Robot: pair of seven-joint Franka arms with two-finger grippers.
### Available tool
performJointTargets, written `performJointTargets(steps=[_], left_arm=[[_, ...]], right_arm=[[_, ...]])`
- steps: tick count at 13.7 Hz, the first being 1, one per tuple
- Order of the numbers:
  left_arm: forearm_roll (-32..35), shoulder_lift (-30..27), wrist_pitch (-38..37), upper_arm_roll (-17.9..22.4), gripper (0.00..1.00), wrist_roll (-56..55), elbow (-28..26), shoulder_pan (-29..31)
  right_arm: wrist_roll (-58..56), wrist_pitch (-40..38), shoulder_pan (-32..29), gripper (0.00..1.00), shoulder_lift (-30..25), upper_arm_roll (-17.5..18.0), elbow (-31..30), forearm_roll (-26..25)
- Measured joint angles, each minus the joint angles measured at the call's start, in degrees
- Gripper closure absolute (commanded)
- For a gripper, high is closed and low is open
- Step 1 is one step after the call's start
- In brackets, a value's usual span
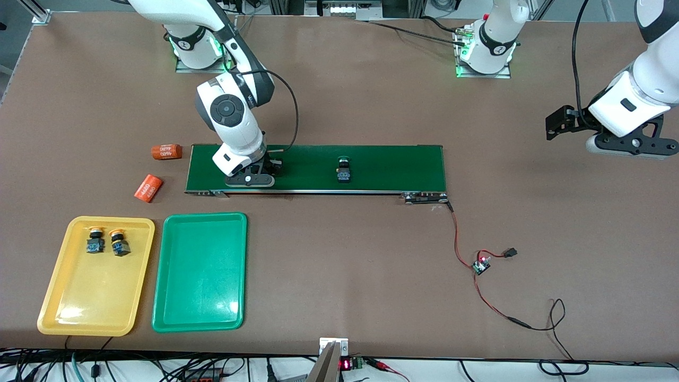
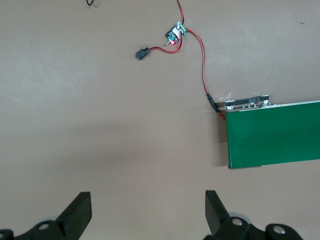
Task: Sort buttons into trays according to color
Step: 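Grasp a black button at the belt end with the right gripper, then carry the black button over the green tray and open the right gripper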
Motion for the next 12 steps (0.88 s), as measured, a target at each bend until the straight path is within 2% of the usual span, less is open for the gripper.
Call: performJointTargets(steps=[4,7,10,12], left_arm=[[0.00,0.00,0.00,-0.04,0.00,0.00,0.00,0.00],[0.00,-0.01,0.00,-0.09,0.00,0.00,0.06,0.00],[0.00,-0.05,0.00,-0.13,0.00,0.00,0.31,0.00],[0.00,-0.05,-0.01,-0.18,0.00,0.00,0.35,-0.01]], right_arm=[[-0.38,-1.45,-0.15,1.00,-0.17,-1.16,2.33,-0.07],[-4.90,-6.65,-0.98,1.00,-0.55,-4.42,8.03,-0.12],[-14.28,-8.41,-6.56,1.00,0.62,-6.61,12.62,-0.08],[-20.99,-8.30,-11.46,1.00,3.88,-6.79,15.21,-0.08]])
